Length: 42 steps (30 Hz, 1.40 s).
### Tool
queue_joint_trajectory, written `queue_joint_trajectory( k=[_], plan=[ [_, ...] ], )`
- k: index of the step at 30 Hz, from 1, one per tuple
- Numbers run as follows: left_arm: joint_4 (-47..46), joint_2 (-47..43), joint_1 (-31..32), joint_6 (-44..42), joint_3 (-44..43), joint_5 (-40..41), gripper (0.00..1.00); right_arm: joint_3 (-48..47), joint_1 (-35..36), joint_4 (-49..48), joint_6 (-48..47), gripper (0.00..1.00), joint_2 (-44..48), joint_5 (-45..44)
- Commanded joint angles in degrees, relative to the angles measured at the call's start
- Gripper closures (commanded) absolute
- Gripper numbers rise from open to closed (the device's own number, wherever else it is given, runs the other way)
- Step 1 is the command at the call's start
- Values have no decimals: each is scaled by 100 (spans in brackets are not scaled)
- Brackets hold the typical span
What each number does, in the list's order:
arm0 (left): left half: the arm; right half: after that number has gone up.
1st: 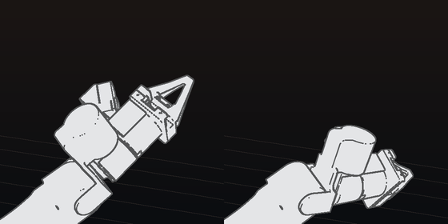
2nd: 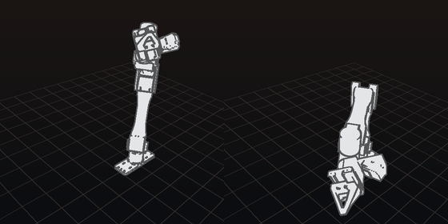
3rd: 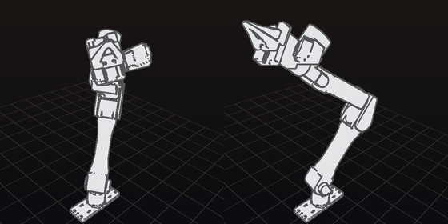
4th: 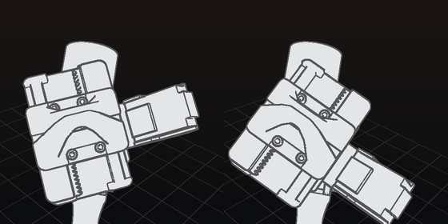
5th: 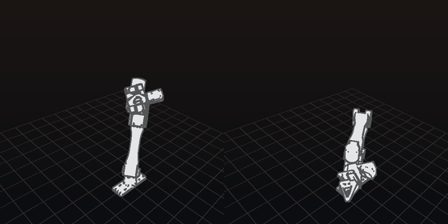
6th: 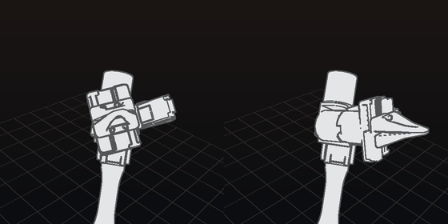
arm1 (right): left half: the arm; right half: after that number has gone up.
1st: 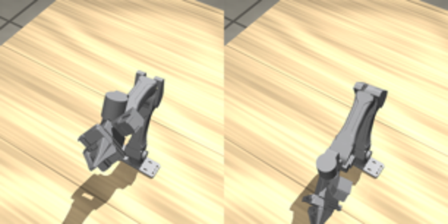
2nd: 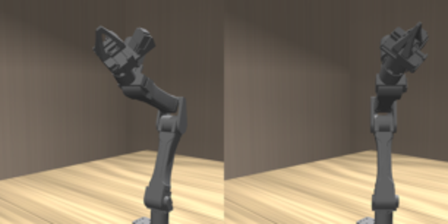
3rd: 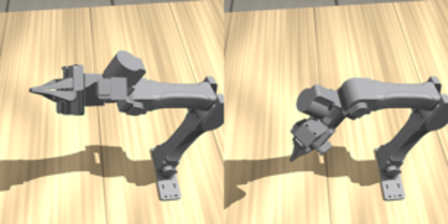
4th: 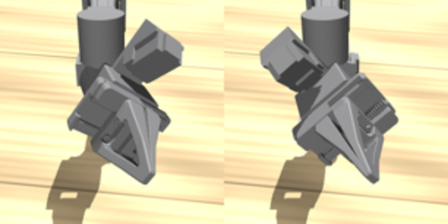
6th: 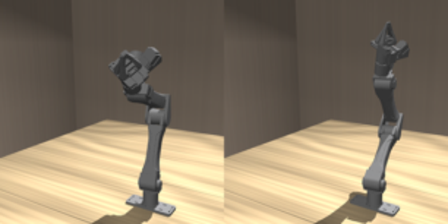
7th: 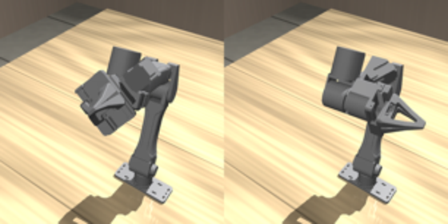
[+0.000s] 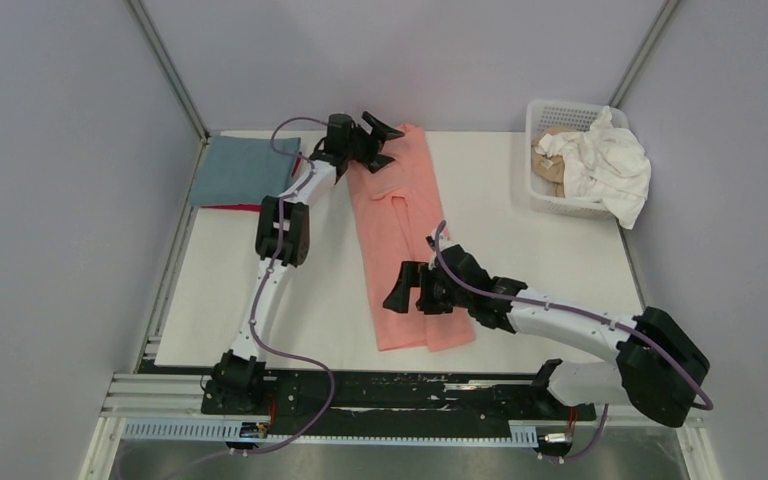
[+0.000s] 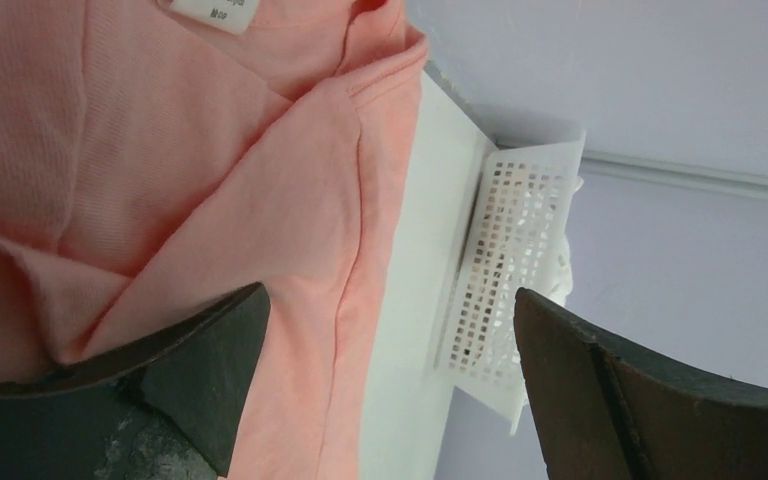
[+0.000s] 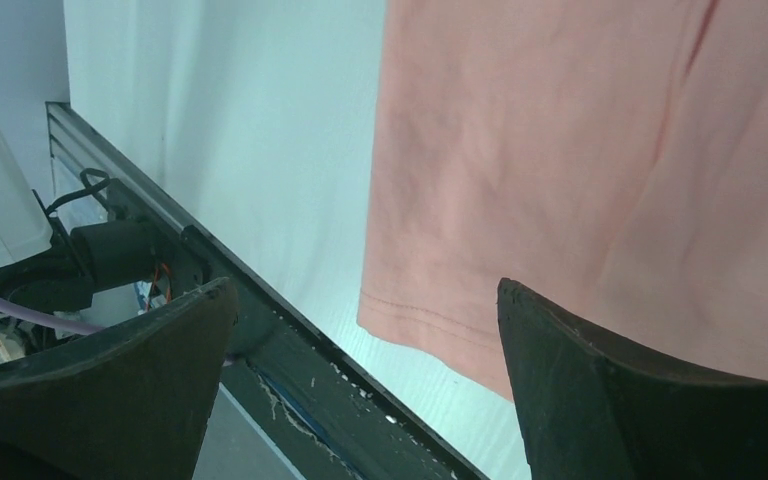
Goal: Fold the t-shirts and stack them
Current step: Rotate the tshirt 90 degrees, then grab the bottom of the folded rectangular tshirt with both arms
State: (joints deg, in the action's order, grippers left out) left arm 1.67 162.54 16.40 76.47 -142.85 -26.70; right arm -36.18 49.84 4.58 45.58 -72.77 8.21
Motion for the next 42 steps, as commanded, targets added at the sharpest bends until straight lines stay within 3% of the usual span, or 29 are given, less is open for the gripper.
queue_joint_trajectory(
  k=[1,5,9,10,13,15,17,21,26,33,42],
  plan=[
    [211,-1052,41,-1016,142,-402,0,-186,-36,610,-395,0,1072,-1251],
    [1258,-2619,271,-2434,917,-501,0,114,-222,1676,-147,0,2006,-2281],
    [2358,-4365,797,-3670,2320,439,0,423,-500,2325,-206,0,2651,-2442],
    [2576,-4987,892,-3906,3016,689,0,459,-584,2501,-155,0,2716,-2460],
    [2483,-6240,1467,-4092,4704,1600,0,594,-932,2856,-161,0,2685,-2136],
    [2234,-7388,1838,-3947,6532,2010,0,697,-1320,2943,-306,0,2498,-1662],
    [1909,-8091,2228,-3782,7698,2417,0,738,-1623,2979,-483,5,2240,-1220],
    [1990,-8987,2729,-3234,9151,2650,0,714,-1749,2934,-793,17,1831,-414],
    [1834,-9550,3458,-2556,10260,2540,1,758,-1750,2816,-935,32,1591,-149],
    [1139,-9391,3933,-2013,10974,2202,23,949,-1750,2751,-844,48,1343,-440],
    [931,-8280,4138,-1902,10751,2025,48,1183,-1749,2485,-666,65,1113,-99]
  ],
)
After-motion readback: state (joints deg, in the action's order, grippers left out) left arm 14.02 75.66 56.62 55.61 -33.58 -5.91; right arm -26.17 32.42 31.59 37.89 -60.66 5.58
